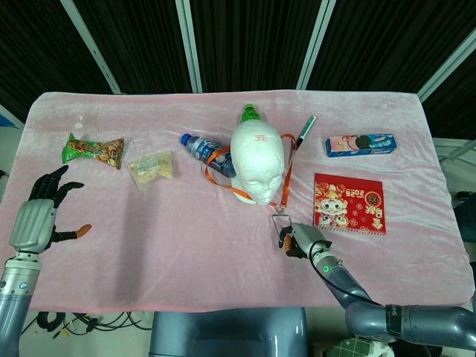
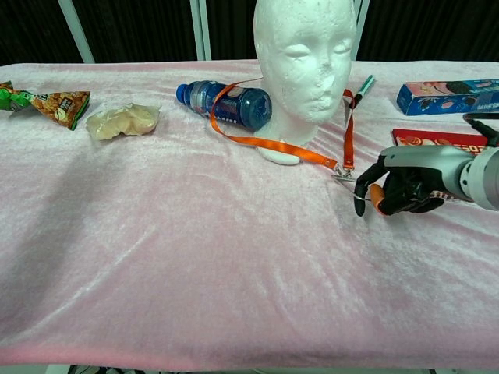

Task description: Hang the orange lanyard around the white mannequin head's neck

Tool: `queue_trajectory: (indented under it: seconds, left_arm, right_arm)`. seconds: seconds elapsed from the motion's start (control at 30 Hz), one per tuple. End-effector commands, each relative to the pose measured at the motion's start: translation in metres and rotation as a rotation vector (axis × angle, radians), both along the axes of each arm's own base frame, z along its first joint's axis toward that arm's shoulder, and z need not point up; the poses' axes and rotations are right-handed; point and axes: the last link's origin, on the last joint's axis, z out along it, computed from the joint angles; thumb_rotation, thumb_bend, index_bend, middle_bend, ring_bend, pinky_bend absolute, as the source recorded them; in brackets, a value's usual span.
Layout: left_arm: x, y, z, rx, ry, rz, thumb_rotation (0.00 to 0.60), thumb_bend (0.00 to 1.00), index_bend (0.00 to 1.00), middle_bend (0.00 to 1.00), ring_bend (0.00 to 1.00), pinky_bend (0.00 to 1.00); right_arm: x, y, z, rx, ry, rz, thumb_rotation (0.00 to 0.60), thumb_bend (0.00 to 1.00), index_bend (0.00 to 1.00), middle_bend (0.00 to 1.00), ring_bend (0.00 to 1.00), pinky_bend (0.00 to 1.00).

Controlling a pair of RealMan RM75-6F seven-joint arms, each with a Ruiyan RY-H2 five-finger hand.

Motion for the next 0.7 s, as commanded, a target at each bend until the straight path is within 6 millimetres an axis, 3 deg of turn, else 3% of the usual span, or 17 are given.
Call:
queue_trajectory:
  seconds: [0.03,0.37,0.7]
  left_arm:
    - [0.0,0.0,0.0,0.001,0.002,0.0,0.6,0.03,0.26,0.02,0.0,0.0]
    - [-0.001,0.0,-0.001,-0.002,0.003,0.003,0.6,0.03,0.26,0.02,0.0,0.0]
    - [-0.001,0.001,-0.002,-0.002,0.003,0.001,0.6,0.03,0.26,0.02,0.0,0.0]
  right_arm:
    - [0.003,0.011,-0.002,0.02,0.0,0.017,0.6,0.99,0.58,1.0,1.0,1.0]
    - [0.013,0.036,-0.014,0.083,-0.012,0.062,0.6,0.99,0.58,1.0,1.0,1.0]
    - [0.029,0.042,-0.029,0.1,-0.047,0.084,0.6,0.99,0.58,1.0,1.0,1.0]
